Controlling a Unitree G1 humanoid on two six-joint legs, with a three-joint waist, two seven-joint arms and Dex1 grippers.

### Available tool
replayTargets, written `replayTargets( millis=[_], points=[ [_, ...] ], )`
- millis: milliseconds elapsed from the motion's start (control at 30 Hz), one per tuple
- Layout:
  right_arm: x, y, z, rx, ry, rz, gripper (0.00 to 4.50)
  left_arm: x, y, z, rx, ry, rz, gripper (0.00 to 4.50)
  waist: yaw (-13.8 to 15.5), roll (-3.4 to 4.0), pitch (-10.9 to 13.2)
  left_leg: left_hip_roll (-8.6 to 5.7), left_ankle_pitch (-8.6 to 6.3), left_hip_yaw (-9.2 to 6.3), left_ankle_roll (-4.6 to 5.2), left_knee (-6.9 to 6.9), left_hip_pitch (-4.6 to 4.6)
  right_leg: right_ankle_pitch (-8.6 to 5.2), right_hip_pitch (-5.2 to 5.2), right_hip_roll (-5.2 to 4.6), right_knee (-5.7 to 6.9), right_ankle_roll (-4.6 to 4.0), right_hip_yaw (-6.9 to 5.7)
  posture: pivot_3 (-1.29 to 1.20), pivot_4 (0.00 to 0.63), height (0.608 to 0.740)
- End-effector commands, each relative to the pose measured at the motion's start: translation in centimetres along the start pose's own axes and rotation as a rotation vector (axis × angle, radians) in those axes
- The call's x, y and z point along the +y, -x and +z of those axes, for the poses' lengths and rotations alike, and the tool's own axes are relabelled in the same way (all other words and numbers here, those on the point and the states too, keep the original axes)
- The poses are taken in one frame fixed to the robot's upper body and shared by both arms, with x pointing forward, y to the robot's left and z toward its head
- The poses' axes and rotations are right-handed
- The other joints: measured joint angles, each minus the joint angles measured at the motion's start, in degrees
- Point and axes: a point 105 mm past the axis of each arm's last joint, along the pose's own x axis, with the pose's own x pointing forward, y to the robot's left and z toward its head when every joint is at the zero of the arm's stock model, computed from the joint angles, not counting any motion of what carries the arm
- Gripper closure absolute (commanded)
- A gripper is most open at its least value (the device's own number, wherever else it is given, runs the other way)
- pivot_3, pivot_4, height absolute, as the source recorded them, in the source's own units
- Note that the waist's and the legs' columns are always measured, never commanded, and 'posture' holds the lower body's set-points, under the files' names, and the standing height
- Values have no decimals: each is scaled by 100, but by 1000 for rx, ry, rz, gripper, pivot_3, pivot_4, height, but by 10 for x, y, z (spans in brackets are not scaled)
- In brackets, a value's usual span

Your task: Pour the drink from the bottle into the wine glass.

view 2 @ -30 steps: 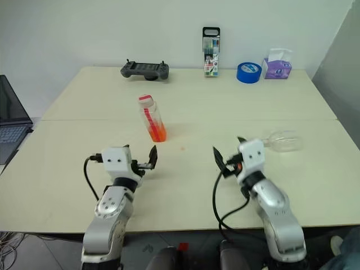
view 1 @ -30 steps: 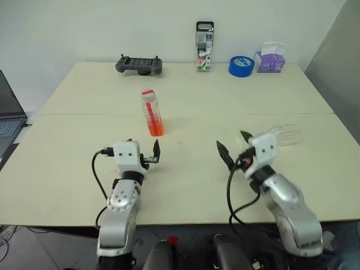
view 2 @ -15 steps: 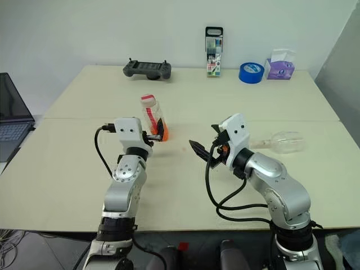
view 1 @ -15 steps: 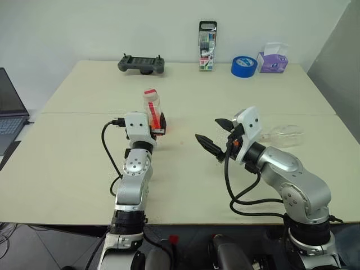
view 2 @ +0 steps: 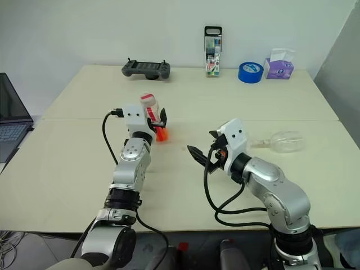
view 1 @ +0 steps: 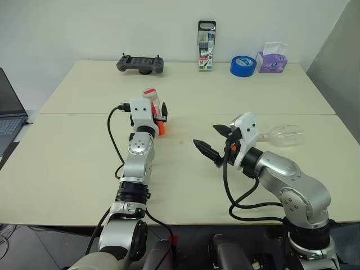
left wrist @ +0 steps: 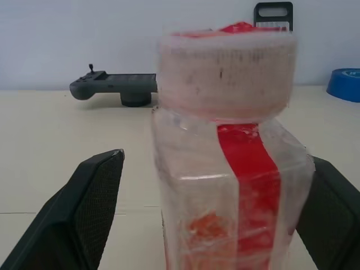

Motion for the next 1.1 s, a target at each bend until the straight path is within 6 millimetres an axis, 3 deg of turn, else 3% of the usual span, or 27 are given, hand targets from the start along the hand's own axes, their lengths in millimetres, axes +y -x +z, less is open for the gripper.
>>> replayTargets(
  millis=[33, 533, 633, 833, 1000, 1100],
  points=[
    [3, 4, 13, -47, 26, 3, 0, -9, -3, 19, -79, -1, -34, 35, 1, 0, 0, 0, 0, -4, 0, 0, 0, 0, 0, 0, 0, 0, -3, 0, 150, 740],
    [2, 3, 10, -39, 20, -5, 0, -8, -6, 26, -111, -8, -17, 35, 1, 0, 0, 0, 0, -17, 0, 0, -3, -1, 1, 0, 1, 2, -17, 0, 150, 740],
    [3, 4, 9, -34, 18, -4, 0, -10, -8, 25, -106, -1, -23, 670, 1, 0, 0, 0, 0, -20, 0, 0, -3, -1, 2, 0, 0, 2, -21, 0, 150, 740],
    [2, 5, 9, -35, 19, -9, 0, -10, -9, 23, -103, -1, -25, 2551, 1, 0, 0, 0, 0, -25, 0, 0, -4, -2, 2, 0, 0, 3, -28, 0, 150, 740],
    [2, 5, 11, -31, 32, -4, 0, -8, -12, 28, -123, -9, -45, 2655, 2, 0, 0, -1, 1, -49, -2, 1, -10, -2, 7, -4, 0, 3, -56, 0, 150, 740],
    [-5, 5, 33, -101, 36, -38, 0, -12, -13, 41, -161, 17, -159, 2655, -4, 3, 2, 0, 2, -63, -3, 0, -16, -1, 5, -3, 3, 1, -74, 0, 150, 740]
  ],
)
